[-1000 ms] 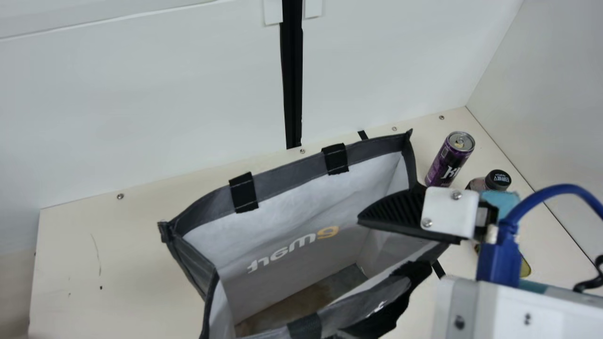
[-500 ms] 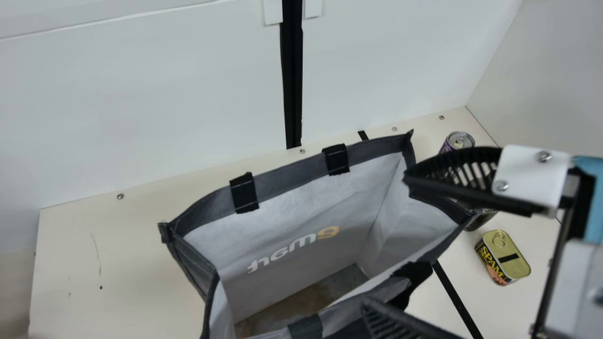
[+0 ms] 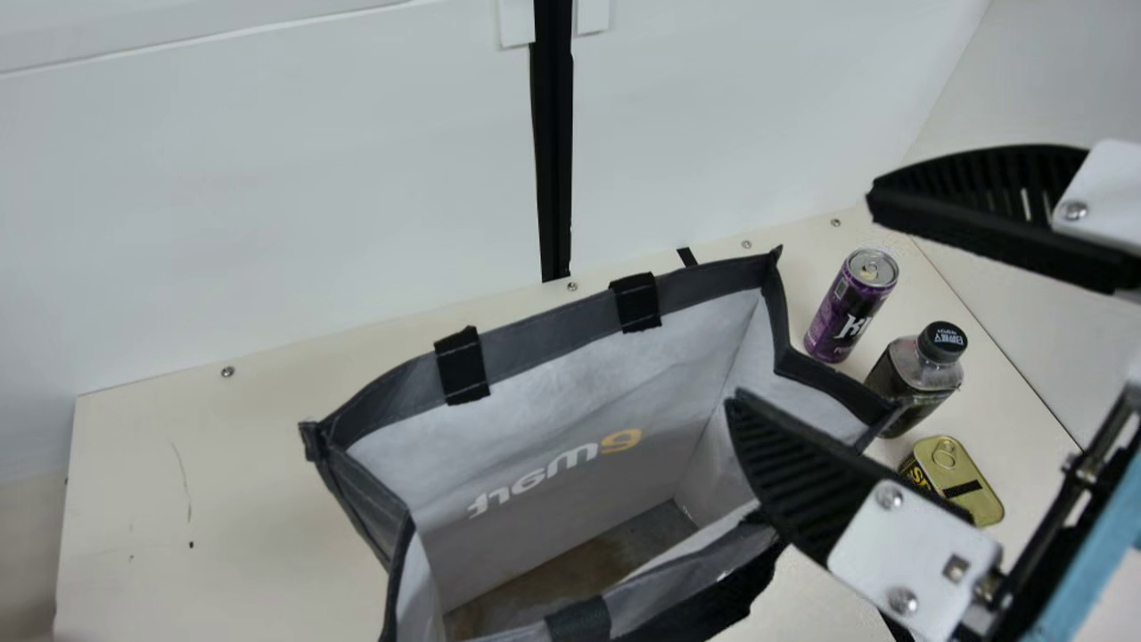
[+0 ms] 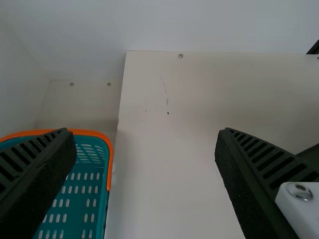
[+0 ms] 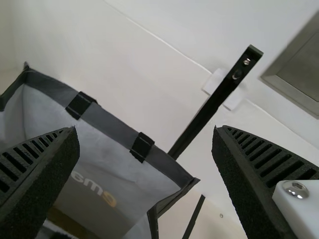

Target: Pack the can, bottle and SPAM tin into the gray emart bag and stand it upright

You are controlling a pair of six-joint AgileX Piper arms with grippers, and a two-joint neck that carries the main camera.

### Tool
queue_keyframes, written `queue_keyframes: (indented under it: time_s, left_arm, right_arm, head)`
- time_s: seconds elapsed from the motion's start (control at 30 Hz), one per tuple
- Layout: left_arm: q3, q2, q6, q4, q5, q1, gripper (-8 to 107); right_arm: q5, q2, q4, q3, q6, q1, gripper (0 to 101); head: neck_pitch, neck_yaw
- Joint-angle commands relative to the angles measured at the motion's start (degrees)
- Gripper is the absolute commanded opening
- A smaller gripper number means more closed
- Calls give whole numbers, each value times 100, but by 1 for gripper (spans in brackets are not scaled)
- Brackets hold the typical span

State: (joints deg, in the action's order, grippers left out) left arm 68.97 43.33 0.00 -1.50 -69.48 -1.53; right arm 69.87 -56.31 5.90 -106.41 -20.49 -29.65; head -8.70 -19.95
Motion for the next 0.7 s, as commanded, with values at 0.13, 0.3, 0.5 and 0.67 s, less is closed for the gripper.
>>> queue_keyframes:
  time_s: [0.13, 0.3, 0.5, 0.67]
  left_arm:
    - [0, 0, 0, 0, 0, 0, 90]
    - [0, 0, 0, 0, 0, 0, 90]
    - [0, 0, 0, 0, 0, 0, 90]
    - [0, 0, 0, 0, 0, 0, 90]
  right_arm:
    - [3, -245, -399, -254, -131, 753, 95]
    - [3, -508, -937, -478, -377, 1552, 95]
    - [3, -925, -2139, -729, -1062, 3029, 95]
    - [3, -1321, -3468, -767, -1961, 4551, 95]
  head:
    - [-130, -5]
    - [-130, -5]
    - [-130, -5]
    - [-130, -5]
